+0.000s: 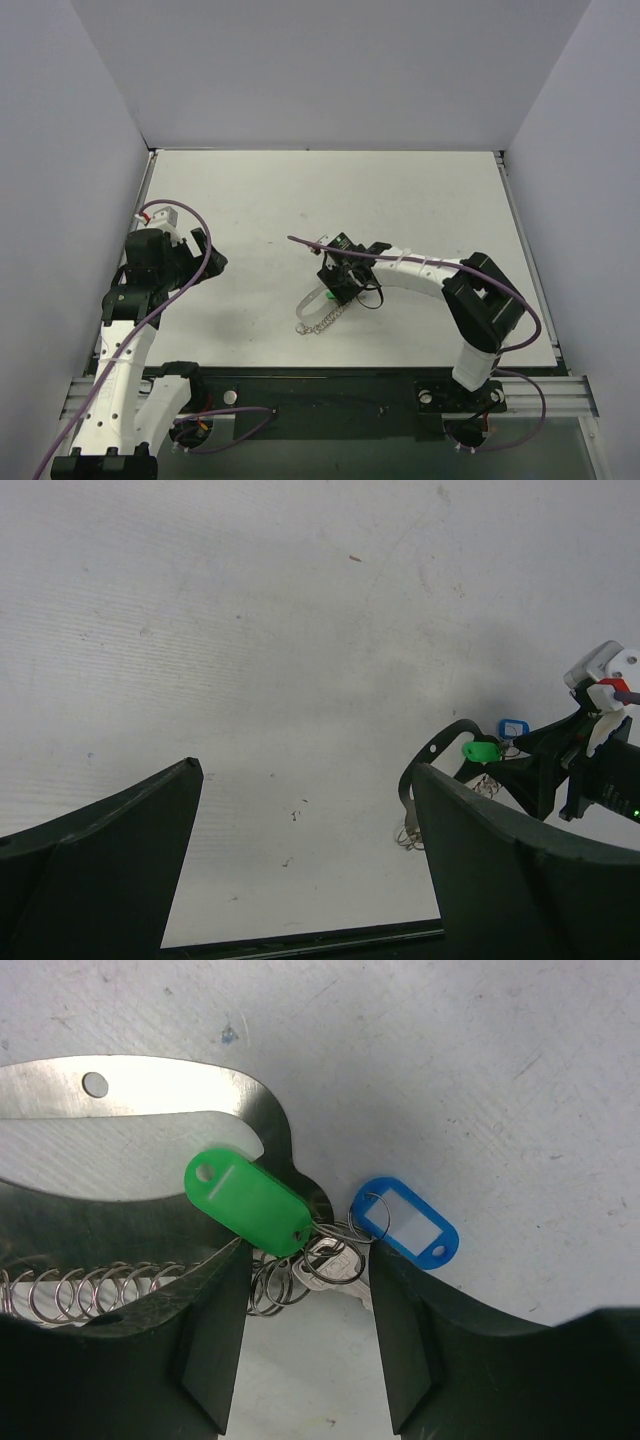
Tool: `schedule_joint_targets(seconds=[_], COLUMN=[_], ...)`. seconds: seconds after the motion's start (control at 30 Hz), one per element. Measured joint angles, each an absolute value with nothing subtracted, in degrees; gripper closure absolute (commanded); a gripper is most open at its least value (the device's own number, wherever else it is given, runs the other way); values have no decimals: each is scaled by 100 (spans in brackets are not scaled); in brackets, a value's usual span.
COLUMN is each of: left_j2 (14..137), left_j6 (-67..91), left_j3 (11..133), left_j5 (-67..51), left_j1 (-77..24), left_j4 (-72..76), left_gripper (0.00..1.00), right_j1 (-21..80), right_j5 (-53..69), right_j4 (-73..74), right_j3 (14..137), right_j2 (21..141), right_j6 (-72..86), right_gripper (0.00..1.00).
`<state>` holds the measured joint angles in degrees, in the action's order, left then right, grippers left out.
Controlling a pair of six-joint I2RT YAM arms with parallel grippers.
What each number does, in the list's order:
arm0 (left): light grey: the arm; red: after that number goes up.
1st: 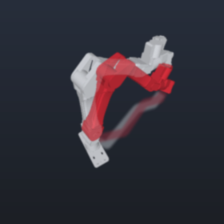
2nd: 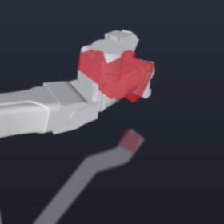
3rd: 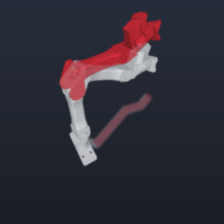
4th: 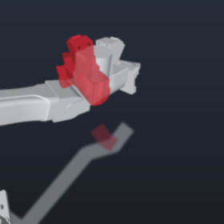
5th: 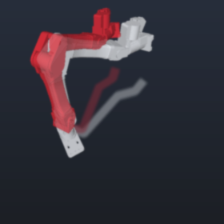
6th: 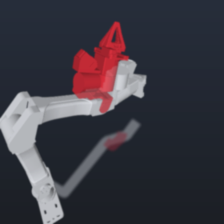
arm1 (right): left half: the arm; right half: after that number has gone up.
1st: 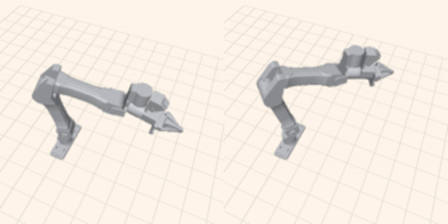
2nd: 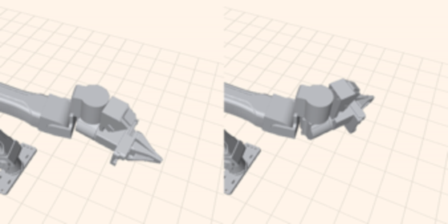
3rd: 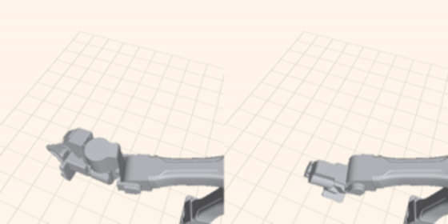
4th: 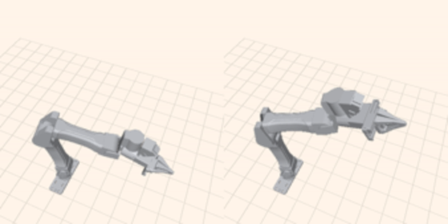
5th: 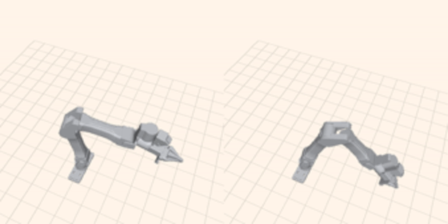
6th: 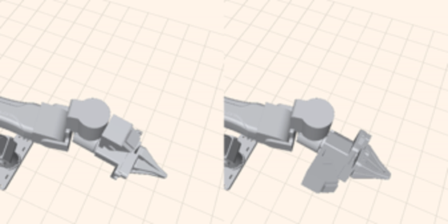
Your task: Remove the keys from the keyring
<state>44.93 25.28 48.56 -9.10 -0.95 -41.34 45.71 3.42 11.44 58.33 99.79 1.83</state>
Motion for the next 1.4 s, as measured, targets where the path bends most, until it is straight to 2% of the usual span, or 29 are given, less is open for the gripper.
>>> schedule_joint_targets(seconds=[0.07,0.23,0.3,0.63,0.87,0.93,1.0,1.03,1.07,1.13,1.4], left_j2=[4493,4493,4493,4501,4504,4504,4504,4504,4506,4512,4558], left_j6=[2528,2528,2526,2528,2526,2526,2528,2526,2526,2526,2528], left_j3=[4856,4856,4856,4856,4856,4856,4856,4856,4856,4856,4856], left_j5=[-910,-910,-910,-910,-910,-913,-913,-913,-913,-913,-913], left_j1=[-95,-95,-95,-93,-84,-73,-64,-64,-64,-64,-64], left_j4=[-4134,-4134,-4134,-4134,-4134,-4134,-4134,-4134,-4134,-4134,-4134], left_gripper=[3,3,3,3,3,3,3,3,3,3,3], right_j1=[4569,4560,4539,4552,4984,5144,5264,5290,5328,5389,5485], right_j5=[290,215,204,193,-130,-169,-156,-132,-106,-82,60], right_j4=[1142,1135,1105,1212,1837,2049,2158,2167,2171,2189,2252], right_j3=[5861,5863,5870,5846,5924,6053,6154,6171,6173,6173,6182], right_j2=[9996,9998,9996,9904,9605,9655,9723,9745,9762,9762,9255], right_j6=[158,130,130,346,1564,2108,2624,2825,3094,3479,3986], right_gripper=[58,78,83,88,93,90,63,59,49,41,39])
